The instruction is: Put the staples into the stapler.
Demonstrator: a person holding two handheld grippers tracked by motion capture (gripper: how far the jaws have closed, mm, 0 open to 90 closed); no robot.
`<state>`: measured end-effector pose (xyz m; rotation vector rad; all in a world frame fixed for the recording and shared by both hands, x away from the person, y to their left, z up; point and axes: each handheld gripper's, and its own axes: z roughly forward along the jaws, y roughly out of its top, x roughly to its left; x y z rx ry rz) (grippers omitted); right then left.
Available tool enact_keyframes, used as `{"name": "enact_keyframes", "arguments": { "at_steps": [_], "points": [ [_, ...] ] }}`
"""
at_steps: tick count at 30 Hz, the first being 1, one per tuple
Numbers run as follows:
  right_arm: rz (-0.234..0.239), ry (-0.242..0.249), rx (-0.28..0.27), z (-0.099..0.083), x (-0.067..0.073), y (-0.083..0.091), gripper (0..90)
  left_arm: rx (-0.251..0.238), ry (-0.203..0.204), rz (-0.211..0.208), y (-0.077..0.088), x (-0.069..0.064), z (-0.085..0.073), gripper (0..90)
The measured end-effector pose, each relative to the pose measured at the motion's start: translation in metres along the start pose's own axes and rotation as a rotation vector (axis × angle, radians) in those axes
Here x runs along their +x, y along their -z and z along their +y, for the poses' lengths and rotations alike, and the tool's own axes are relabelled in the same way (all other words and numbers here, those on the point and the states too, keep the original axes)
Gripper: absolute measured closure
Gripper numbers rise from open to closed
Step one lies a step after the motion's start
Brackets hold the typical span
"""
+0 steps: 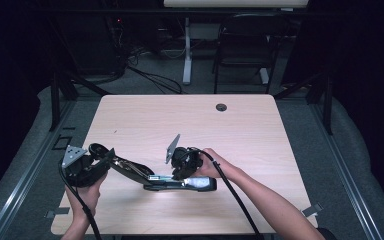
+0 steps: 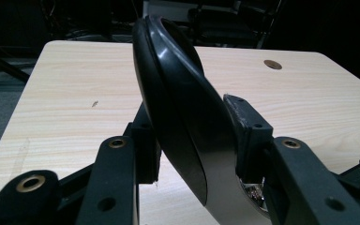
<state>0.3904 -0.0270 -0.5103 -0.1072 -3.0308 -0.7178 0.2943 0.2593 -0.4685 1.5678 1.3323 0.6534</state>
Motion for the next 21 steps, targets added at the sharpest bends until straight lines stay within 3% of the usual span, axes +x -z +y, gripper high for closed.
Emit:
{"name": "enact_keyframes", "arguments": {
  "at_steps": [13, 21],
  "points": [
    [-0.002, 0.001, 0.005, 0.0, 0.0, 0.0, 77.4, 0.0, 0.0, 0.001, 0.0, 0.0, 0.0, 59.8],
    [-0.017, -0.02, -0.019, -0.004, 0.001, 0.01, 71.0, 0.001, 0.0, 0.0, 0.0, 0.0, 0.0, 59.8]
  ]
}}
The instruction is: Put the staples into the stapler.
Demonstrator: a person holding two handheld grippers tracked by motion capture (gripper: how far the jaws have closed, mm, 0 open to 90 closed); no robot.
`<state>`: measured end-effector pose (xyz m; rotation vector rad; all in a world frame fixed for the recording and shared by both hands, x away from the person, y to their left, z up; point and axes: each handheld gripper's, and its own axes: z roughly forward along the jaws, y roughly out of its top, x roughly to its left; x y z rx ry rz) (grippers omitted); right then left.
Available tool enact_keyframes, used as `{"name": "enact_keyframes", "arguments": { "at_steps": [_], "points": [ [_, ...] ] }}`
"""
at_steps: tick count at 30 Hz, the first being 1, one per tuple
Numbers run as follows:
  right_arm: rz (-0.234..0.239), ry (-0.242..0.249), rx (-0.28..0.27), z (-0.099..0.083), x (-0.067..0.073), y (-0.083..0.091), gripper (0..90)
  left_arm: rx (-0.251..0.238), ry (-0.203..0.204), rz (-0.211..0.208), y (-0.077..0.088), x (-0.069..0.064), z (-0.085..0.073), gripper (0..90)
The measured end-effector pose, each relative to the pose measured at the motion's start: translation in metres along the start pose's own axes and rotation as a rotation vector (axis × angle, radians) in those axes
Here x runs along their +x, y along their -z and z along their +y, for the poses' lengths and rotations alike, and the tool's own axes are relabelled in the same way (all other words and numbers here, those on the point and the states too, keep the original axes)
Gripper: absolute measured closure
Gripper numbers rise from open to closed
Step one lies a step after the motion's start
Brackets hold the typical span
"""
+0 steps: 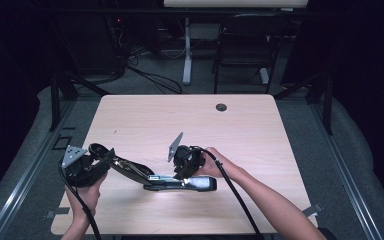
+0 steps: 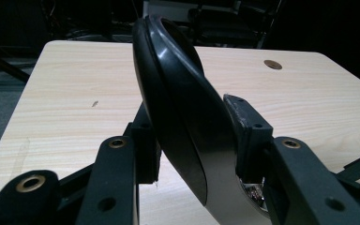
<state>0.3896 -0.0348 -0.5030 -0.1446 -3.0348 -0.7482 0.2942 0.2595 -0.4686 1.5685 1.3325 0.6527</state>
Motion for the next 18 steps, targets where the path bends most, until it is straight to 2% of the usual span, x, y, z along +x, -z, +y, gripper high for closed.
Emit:
{"name": "enact_keyframes", "arguments": {
  "at_steps": [4, 7, 8, 9, 10, 12, 18],
  "points": [
    [-0.01, -0.006, -0.012, -0.002, 0.002, 0.007, 71.4, 0.0, 0.0, 0.0, 0.0, 0.0, 0.0, 59.7],
    [-0.027, -0.016, -0.039, -0.006, 0.004, 0.015, 74.9, 0.001, -0.003, 0.003, 0.0, -0.001, 0.0, 59.7],
    [-0.044, -0.03, -0.059, -0.009, 0.006, 0.021, 79.6, 0.001, -0.003, 0.003, 0.0, -0.001, 0.0, 59.7],
    [-0.044, -0.03, -0.059, -0.009, 0.006, 0.021, 79.6, 0.001, -0.003, 0.003, 0.0, -0.001, 0.0, 59.7],
    [-0.067, -0.051, -0.068, -0.014, 0.008, 0.027, 85.6, -0.001, -0.002, 0.003, 0.0, -0.001, 0.0, 59.7],
    [-0.084, -0.07, -0.075, -0.018, 0.01, 0.031, 90.0, -0.002, -0.002, 0.003, 0.0, -0.001, 0.0, 59.7],
    [-0.123, -0.124, -0.07, -0.03, 0.017, 0.038, 90.0, -0.002, -0.003, 0.003, 0.0, -0.001, 0.0, 59.7]
  ]
}}
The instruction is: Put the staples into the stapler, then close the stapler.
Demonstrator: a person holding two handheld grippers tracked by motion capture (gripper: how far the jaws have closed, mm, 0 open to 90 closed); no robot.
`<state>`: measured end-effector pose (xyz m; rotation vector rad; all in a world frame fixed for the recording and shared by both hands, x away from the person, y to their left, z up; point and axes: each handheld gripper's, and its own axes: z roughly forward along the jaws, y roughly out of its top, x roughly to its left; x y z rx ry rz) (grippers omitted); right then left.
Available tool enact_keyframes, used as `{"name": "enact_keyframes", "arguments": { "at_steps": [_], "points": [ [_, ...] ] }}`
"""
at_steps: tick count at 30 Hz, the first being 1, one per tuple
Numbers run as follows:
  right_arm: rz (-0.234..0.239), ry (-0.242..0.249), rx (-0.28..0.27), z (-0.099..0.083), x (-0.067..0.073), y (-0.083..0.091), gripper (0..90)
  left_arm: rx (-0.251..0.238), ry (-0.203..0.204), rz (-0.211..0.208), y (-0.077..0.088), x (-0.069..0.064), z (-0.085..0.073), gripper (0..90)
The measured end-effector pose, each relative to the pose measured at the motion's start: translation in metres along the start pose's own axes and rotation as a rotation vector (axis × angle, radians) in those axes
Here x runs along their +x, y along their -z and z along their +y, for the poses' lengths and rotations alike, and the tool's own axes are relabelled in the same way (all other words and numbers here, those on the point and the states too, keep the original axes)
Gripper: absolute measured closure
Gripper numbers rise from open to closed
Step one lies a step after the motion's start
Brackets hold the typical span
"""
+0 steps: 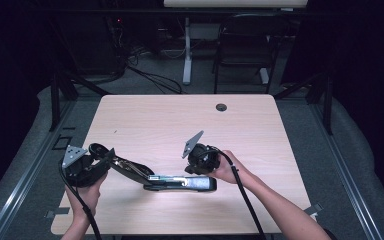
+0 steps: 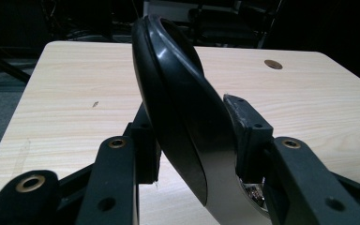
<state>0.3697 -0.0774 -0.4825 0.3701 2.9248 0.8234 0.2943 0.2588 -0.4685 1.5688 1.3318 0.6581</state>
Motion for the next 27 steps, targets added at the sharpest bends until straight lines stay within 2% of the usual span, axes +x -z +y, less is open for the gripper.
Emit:
{"name": "enact_keyframes", "arguments": {
  "at_steps": [7, 9, 11, 13, 16, 22, 25, 26, 27],
  "points": [
    [-0.032, -0.055, 0.043, -0.023, 0.007, -0.005, 90.0, 0.0, -0.001, 0.003, 0.0, 0.0, 0.0, 59.7],
    [-0.018, -0.072, 0.054, -0.03, 0.007, -0.011, 90.0, 0.001, -0.005, 0.002, 0.0, 0.0, 0.0, 59.6],
    [-0.047, -0.07, 0.104, -0.034, 0.006, -0.016, 90.0, 0.003, -0.006, 0.004, -0.001, 0.0, 0.001, 59.6],
    [-0.068, -0.074, 0.122, -0.035, 0.006, -0.02, 90.0, -0.001, -0.005, 0.002, -0.001, 0.0, 0.0, 59.7],
    [-0.075, -0.084, 0.133, -0.037, 0.004, -0.027, 90.0, -0.003, 0.004, -0.004, 0.0, 0.001, 0.0, 59.9],
    [-0.071, -0.088, 0.182, -0.041, 0.003, -0.037, 90.0, -0.01, 0.01, -0.017, 0.0, 0.001, 0.0, 60.4],
    [-0.069, -0.09, 0.185, -0.042, 0.002, -0.037, 90.0, -0.011, 0.008, -0.02, 0.0, 0.001, 0.0, 60.5],
    [-0.027, -0.109, 0.157, -0.043, 0.001, -0.038, 90.0, -0.014, 0.009, -0.024, 0.0, 0.0, 0.0, 60.5],
    [-0.026, -0.109, 0.157, -0.043, 0.0, -0.038, 90.0, -0.012, 0.009, -0.022, 0.0, 0.0, 0.0, 60.5]
  ]
}}
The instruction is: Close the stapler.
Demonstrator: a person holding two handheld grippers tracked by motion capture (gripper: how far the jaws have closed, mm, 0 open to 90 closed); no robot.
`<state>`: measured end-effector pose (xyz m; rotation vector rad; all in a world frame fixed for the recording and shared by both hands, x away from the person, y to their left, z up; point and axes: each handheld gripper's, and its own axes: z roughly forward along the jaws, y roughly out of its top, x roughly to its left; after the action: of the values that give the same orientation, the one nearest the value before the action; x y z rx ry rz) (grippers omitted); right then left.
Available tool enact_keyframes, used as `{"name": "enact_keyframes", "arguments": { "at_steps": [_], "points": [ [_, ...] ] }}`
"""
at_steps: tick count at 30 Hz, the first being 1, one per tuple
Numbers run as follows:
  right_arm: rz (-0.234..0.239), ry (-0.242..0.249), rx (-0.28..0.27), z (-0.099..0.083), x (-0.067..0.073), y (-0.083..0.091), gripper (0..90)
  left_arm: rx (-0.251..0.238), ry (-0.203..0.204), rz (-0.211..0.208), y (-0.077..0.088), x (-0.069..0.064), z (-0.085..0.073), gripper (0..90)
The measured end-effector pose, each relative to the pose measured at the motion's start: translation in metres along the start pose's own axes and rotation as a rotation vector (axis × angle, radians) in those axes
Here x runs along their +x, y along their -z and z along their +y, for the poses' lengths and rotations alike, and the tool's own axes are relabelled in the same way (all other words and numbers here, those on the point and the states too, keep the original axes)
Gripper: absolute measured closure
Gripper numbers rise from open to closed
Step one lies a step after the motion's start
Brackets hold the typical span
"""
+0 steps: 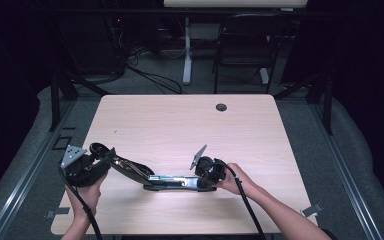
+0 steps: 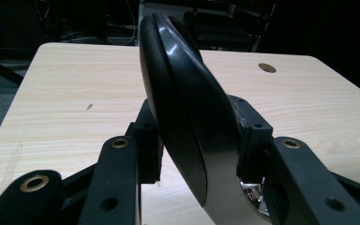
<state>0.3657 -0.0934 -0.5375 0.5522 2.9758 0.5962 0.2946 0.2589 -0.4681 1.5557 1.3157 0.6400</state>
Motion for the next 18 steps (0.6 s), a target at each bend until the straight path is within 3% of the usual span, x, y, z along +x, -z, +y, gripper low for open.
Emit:
{"name": "enact_keyframes", "arguments": {
  "at_steps": [18],
  "points": [
    [0.006, -0.01, -0.001, -0.0008, -0.0017, 0.0001, 90.0, 0.045, 0.008, -0.047, -0.0047, -0.0065, -0.0032, 59.7]
  ]
}}
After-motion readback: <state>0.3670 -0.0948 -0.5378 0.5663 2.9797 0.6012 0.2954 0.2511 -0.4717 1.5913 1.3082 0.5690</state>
